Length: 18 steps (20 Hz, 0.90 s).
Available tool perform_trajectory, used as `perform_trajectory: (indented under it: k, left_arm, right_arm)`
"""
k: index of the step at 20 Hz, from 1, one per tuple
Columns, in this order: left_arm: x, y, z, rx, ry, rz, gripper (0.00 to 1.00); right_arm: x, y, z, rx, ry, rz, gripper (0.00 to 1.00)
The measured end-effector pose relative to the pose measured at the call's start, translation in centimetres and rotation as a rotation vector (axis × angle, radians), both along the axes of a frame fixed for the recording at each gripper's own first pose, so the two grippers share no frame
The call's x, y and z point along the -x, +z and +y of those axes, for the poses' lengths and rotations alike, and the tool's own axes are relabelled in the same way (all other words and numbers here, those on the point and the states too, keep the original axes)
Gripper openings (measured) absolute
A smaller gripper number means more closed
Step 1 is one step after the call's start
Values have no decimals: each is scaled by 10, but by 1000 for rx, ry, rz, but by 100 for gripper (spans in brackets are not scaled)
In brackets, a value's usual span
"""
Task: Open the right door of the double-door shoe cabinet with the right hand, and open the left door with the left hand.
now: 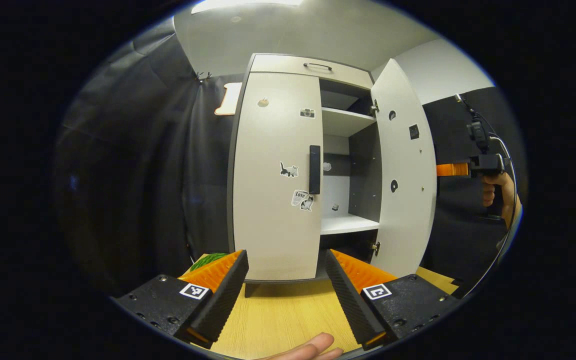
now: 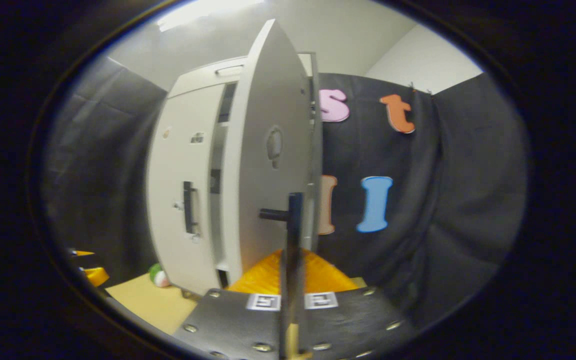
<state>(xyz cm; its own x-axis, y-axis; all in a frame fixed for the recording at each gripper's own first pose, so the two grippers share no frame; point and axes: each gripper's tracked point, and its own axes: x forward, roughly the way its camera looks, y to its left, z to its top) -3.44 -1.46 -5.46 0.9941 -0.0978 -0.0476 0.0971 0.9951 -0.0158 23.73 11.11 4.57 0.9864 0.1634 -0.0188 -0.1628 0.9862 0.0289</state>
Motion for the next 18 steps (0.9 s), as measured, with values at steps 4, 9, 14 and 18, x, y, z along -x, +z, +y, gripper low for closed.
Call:
perform_trajectory:
  k: [4,9,14,18]
  left_arm:
    - [-7,2,-1,-13,9,1,96]
    - [-18,7,1,-24,35,-9,96]
    - [-47,13,-6,-23,53,3,96]
    - [-89,35,-18,-44,57,-40,96]
  right_arm:
    - [-5,0,-41,-61,-19,13,1]
    - [0,-1,-40,-160,94,14,2]
    - [-2,-9,-70,-115,-7,-6,26]
    - [26,-12,-81,-150,-55,-34,93]
